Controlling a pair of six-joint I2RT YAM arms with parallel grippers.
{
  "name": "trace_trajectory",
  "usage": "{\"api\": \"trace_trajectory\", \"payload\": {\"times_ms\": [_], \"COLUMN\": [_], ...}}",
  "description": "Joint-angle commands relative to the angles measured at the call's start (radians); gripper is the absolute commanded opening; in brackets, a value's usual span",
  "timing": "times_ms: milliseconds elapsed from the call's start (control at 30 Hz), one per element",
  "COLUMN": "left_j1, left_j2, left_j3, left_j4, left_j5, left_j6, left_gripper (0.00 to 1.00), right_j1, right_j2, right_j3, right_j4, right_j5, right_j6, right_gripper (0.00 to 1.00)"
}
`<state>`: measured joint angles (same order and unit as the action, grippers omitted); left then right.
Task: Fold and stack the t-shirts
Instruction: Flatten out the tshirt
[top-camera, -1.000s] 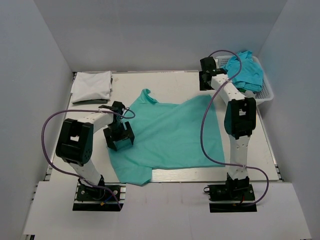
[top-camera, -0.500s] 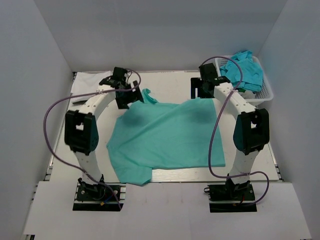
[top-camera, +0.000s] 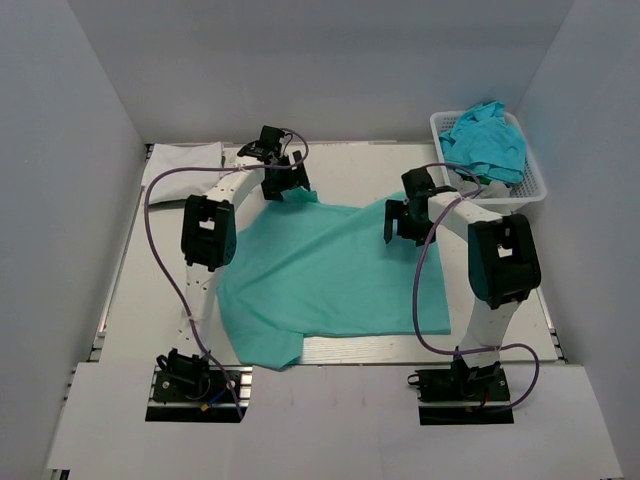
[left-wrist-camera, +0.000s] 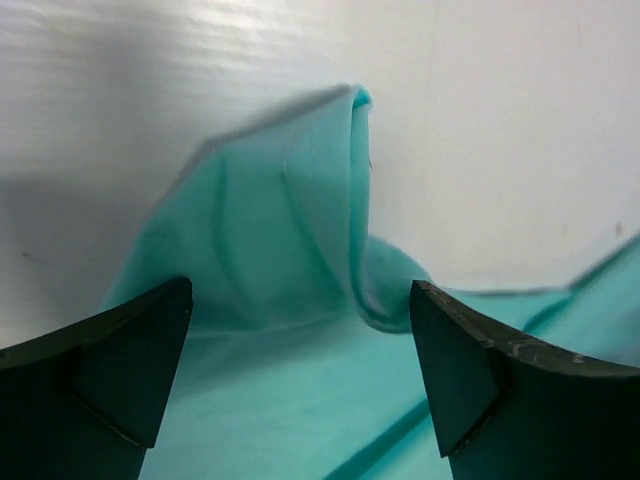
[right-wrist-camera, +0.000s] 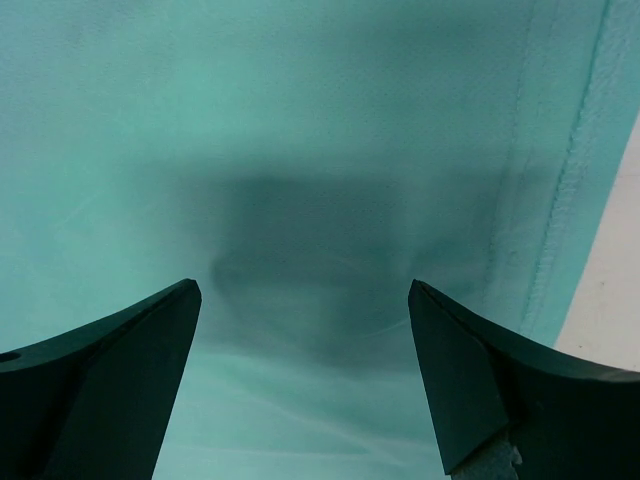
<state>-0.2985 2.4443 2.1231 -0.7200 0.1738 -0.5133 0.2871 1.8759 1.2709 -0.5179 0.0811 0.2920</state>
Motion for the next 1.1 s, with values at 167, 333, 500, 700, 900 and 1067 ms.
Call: {"api": "trace_trajectory", "payload": {"times_ms": [167, 333, 500, 700, 900, 1067], "left_j1": [0.076, 0.099, 0.108, 0.108, 0.117, 0.117], "left_j2": [0.127, 0.163, 0.205, 0.277, 0.256, 0.101], "left_j3": [0.176, 0.189, 0.23, 0.336, 0.403, 0.405], "left_j4": [-0.107, -0.032, 0.137, 0.278, 0.343, 0.301], "left_j5": [-0.283, -0.238, -0.108, -0.152, -0.163, -0.146], "left_j6": [-0.175, -0.214, -0.202, -0.202, -0.191, -0.125], "left_gripper": [1.0, 1.0, 1.0, 1.0, 1.0, 1.0], "right_j1": [-0.075, -0.105, -0.091, -0.092, -0.083, -0.055], "right_j2": [0.058, 0.092, 0.192, 0.325, 0.313, 0.198], "right_j3": [0.019, 0.068, 0.225, 0.435, 0.541, 0.562], "right_j4": [-0.002, 0.004, 0.012, -0.016, -0.027, -0.045], "right_j5": [0.016, -0.01, -0.128, -0.13, -0.155, -0.127], "right_j6": [0.019, -0.008, -0.051, -0.069, -0.148, -0.182], "right_gripper": [0.9, 0.9, 0.9, 0.9, 0.9, 0.9]}}
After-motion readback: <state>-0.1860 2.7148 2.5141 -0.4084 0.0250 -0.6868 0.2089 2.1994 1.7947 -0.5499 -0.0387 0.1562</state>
